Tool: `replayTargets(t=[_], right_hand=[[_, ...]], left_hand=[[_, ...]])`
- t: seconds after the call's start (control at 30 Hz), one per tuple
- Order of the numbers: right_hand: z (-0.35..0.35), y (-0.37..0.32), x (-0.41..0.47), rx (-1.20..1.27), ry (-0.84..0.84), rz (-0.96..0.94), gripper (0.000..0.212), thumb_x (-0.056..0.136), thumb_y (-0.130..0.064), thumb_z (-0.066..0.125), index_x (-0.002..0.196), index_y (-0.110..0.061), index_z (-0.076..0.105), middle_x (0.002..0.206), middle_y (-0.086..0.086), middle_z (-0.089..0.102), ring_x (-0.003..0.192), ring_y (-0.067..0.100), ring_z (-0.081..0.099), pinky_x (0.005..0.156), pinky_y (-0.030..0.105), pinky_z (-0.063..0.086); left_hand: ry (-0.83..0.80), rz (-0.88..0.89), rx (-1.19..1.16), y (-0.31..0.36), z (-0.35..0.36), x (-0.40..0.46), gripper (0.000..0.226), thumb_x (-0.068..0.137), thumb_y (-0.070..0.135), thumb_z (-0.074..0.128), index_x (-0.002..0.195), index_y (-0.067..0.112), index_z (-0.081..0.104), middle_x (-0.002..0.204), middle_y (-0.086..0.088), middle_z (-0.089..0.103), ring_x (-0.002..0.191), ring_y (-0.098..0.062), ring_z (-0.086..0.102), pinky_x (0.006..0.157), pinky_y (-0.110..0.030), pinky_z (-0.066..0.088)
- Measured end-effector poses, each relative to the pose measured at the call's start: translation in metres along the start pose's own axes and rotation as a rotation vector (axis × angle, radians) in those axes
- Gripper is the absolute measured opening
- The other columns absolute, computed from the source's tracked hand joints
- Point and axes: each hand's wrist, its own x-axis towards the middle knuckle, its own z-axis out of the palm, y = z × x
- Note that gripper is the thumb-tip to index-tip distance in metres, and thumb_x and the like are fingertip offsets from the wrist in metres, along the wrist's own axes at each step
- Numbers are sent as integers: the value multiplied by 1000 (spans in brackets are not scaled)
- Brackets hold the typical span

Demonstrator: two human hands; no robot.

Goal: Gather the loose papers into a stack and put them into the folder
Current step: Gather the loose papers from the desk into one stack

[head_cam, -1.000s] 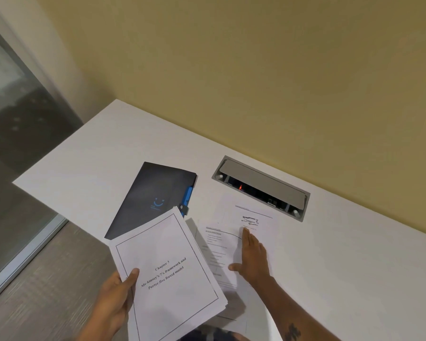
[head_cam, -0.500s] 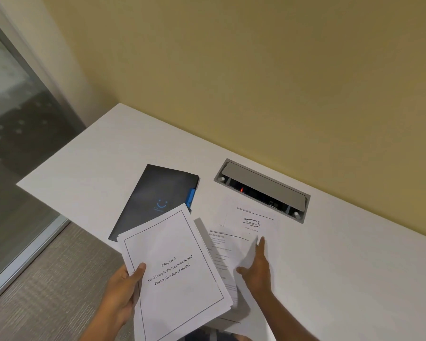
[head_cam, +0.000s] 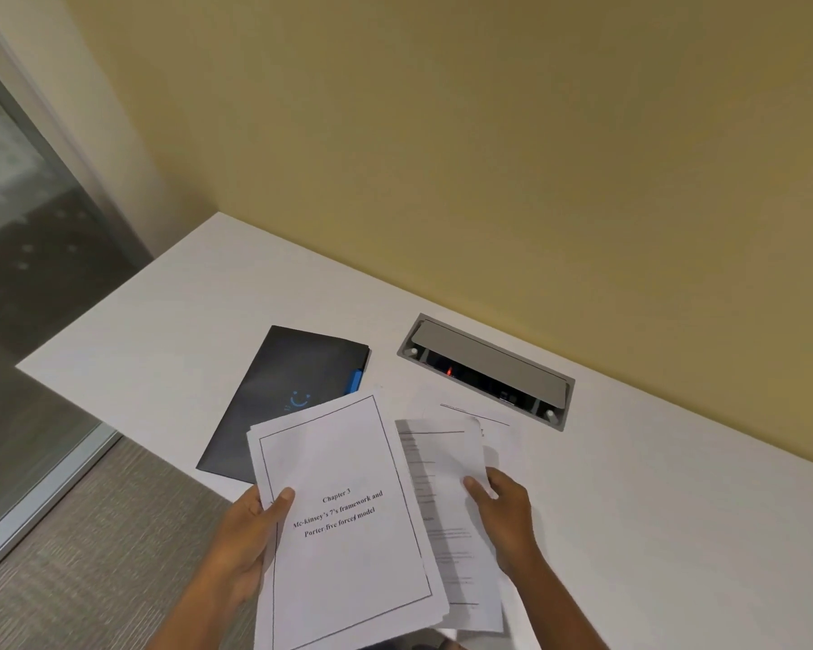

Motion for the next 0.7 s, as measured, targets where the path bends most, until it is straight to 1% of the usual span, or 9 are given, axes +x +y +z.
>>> replayTargets(t=[0.07,0.13,0.2,0.23,0.3,0.37,0.47,0.57,0.7], right_hand=[[-4,-17,-2,30,-44,-9,13,101,-21,72,109,-29,80,101,-19,82,98,4,76,71,10,57],[-6,-33,-3,74,-88,-8,14,102,-24,71,112,-27,80,104,-17,83,97,3,77,71,9,57],[-7,-46,-3,122,-139,-1,18,103,-24,69,118,-24,79,110,-11,83,101,9,79,80,16,60],[-7,-51,-4,154,-167,2,20,104,-24,68,121,-23,78,113,-8,83,105,12,79,88,24,61],[-6,-57,-7,217,-223,10,22,106,-22,65,124,-21,77,119,-3,82,110,18,79,97,35,61],[-4,-60,-11,259,-266,19,24,107,-21,63,126,-20,77,122,-1,81,112,19,78,95,34,62],[1,-62,-19,289,-315,32,24,109,-17,60,124,-18,78,122,2,81,114,19,77,85,22,63],[6,-62,-26,317,-363,66,23,108,-22,62,123,-16,79,121,9,81,113,28,78,85,32,65],[12,-55,-28,318,-435,89,21,105,-25,68,120,-18,81,120,13,81,111,33,78,91,44,65]], left_hand=[[-23,3,29,3,3,3,25,102,12,66,126,13,71,119,-16,80,105,-37,79,90,-56,62],[-38,28,58,6,7,6,25,101,12,68,125,14,72,120,-14,81,105,-34,80,91,-53,62],[-68,55,89,9,14,7,27,101,12,68,127,16,72,120,-10,81,105,-29,80,82,-44,65],[-89,58,100,11,17,7,27,101,12,67,127,16,72,121,-10,81,106,-29,80,77,-40,66],[-123,53,112,13,24,7,27,102,11,65,127,14,71,120,-12,81,105,-30,80,73,-38,67],[-150,52,133,13,30,7,28,102,11,64,129,14,70,121,-12,80,106,-31,79,77,-39,66],[-164,29,175,11,38,4,28,103,15,64,130,15,70,120,-10,81,107,-30,79,83,-43,64],[-174,-19,213,9,43,1,25,104,18,64,128,16,71,118,-8,82,104,-27,80,81,-41,64],[-177,-46,230,3,46,-2,25,103,19,64,127,23,71,120,1,82,101,-10,80,83,-30,55]])
